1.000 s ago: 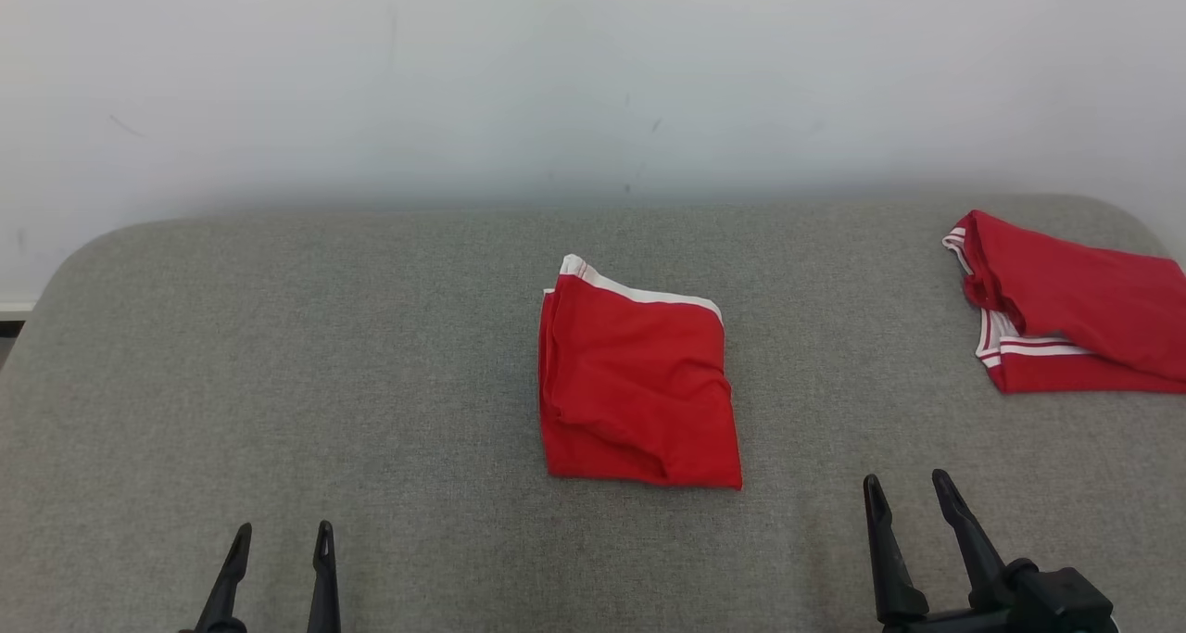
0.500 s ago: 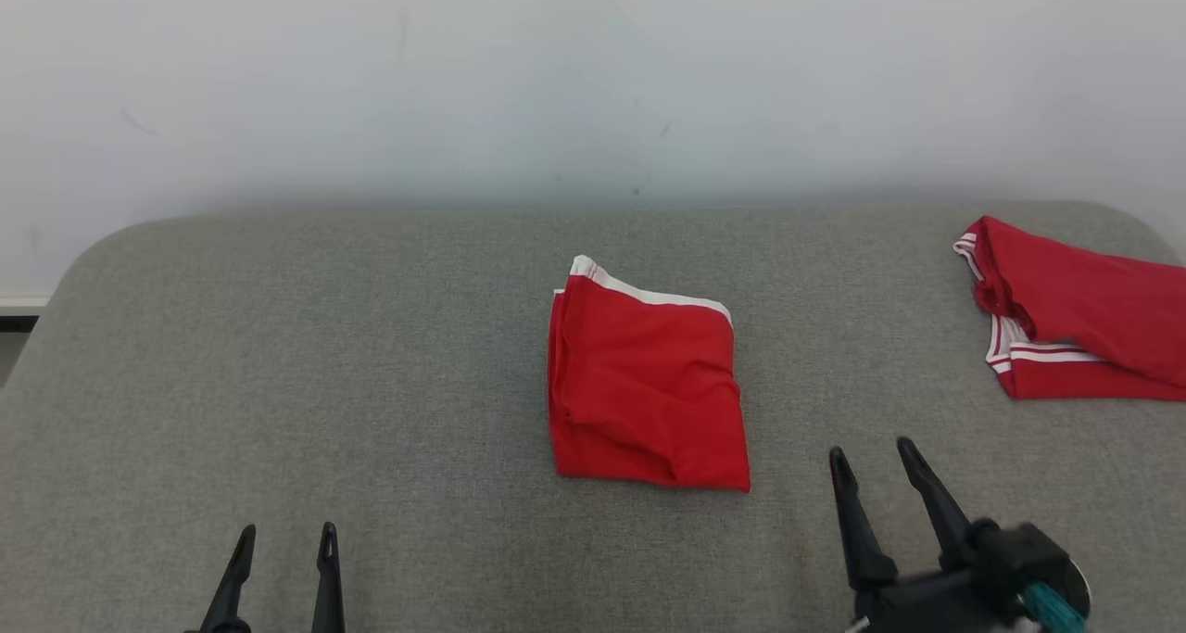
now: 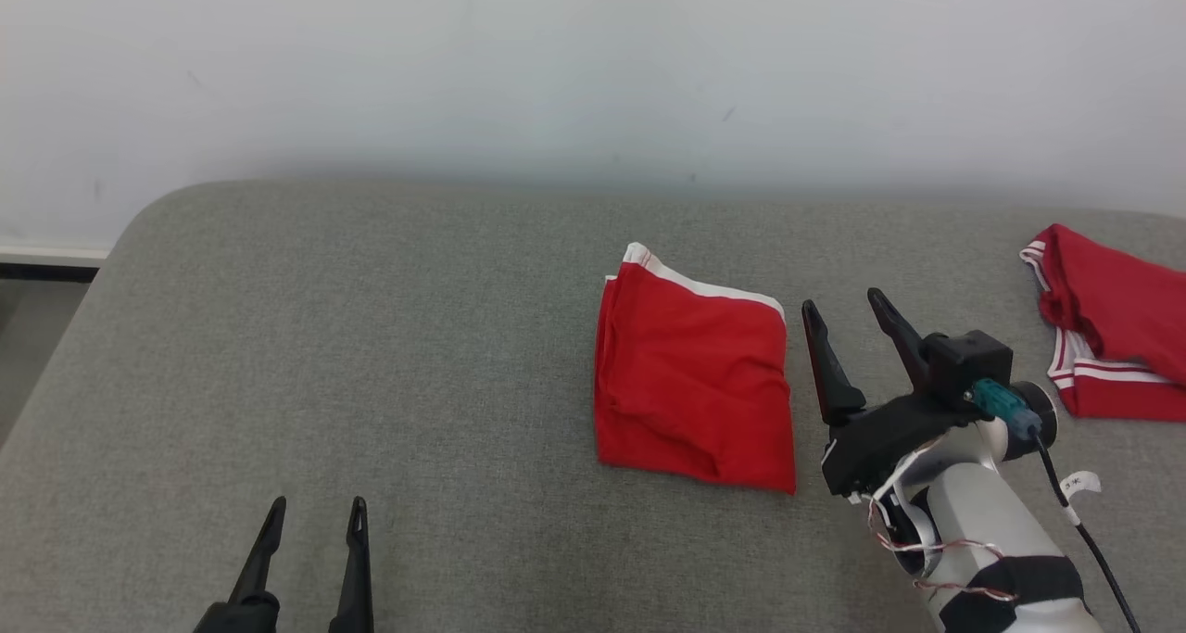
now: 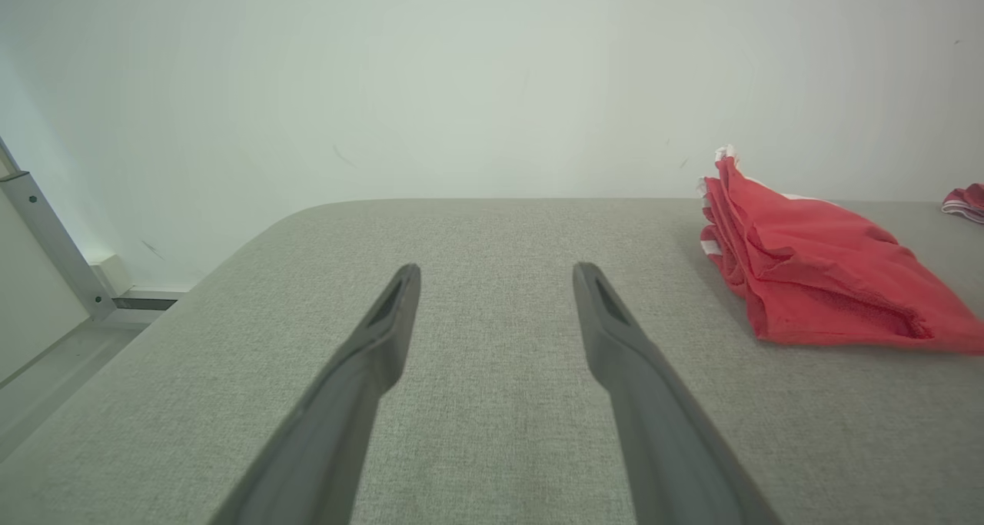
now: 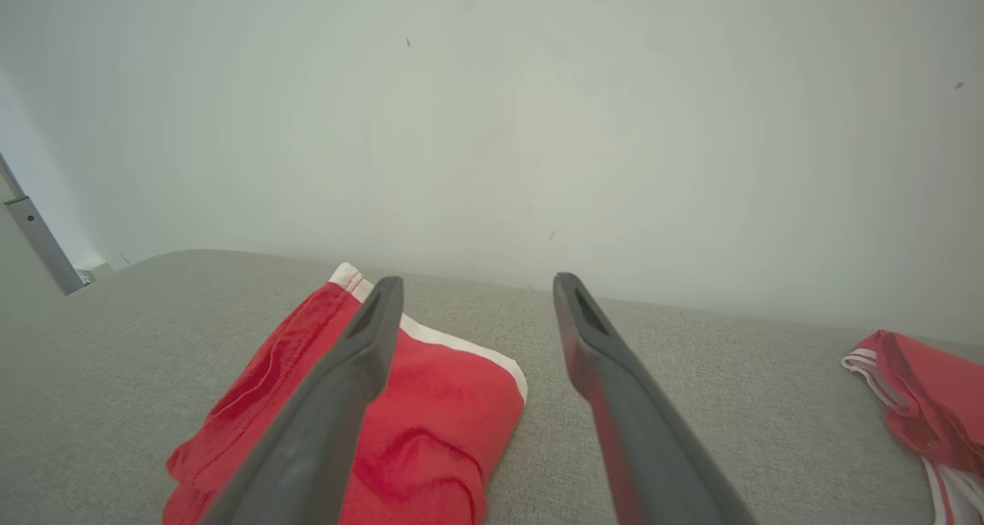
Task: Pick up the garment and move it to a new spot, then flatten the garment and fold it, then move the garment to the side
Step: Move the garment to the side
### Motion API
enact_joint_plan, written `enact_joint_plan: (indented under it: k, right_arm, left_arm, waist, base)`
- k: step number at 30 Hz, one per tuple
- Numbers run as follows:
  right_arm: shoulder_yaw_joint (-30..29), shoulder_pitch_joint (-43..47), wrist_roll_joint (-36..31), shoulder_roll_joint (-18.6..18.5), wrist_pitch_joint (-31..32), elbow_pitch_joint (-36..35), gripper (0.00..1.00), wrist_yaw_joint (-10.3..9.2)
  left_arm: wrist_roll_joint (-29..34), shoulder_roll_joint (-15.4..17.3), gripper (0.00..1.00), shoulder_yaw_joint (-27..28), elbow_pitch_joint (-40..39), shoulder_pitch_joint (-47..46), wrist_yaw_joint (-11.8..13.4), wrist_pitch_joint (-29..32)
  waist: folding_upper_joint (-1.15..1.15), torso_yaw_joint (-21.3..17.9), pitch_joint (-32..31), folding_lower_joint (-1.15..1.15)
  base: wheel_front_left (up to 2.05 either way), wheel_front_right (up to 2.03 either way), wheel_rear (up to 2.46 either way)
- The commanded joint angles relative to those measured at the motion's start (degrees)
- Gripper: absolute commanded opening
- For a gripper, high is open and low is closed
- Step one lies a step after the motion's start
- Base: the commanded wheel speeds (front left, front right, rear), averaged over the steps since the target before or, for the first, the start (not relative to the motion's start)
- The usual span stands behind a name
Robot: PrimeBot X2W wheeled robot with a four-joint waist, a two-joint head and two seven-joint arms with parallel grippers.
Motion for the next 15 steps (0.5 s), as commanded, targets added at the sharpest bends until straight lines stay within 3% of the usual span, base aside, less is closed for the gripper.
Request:
enact_joint_plan:
  k: [1,15]
  right_arm:
    - [-0.15,-2.43,-0.28,0.17,0.15,3.14,1.00,-0.17]
    - [-4.52,-12.71,-2.18,0.92,0.08,26.19,1.00,-0.17]
  left_arm:
    - [-0.38,-0.11,1.00,-0.28,0.11,-0.83,0.27,-0.15]
    - [-1.48,-0.20,1.00,-1.72,0.48,-4.17,0.42,-0.15]
  waist:
    - [0.00,1.37,1.19,-0.01]
    - [0.00,4.74,6.90,-0.01]
  base:
    - [0.00,0.00,0.00]
    - [0.00,0.00,0.00]
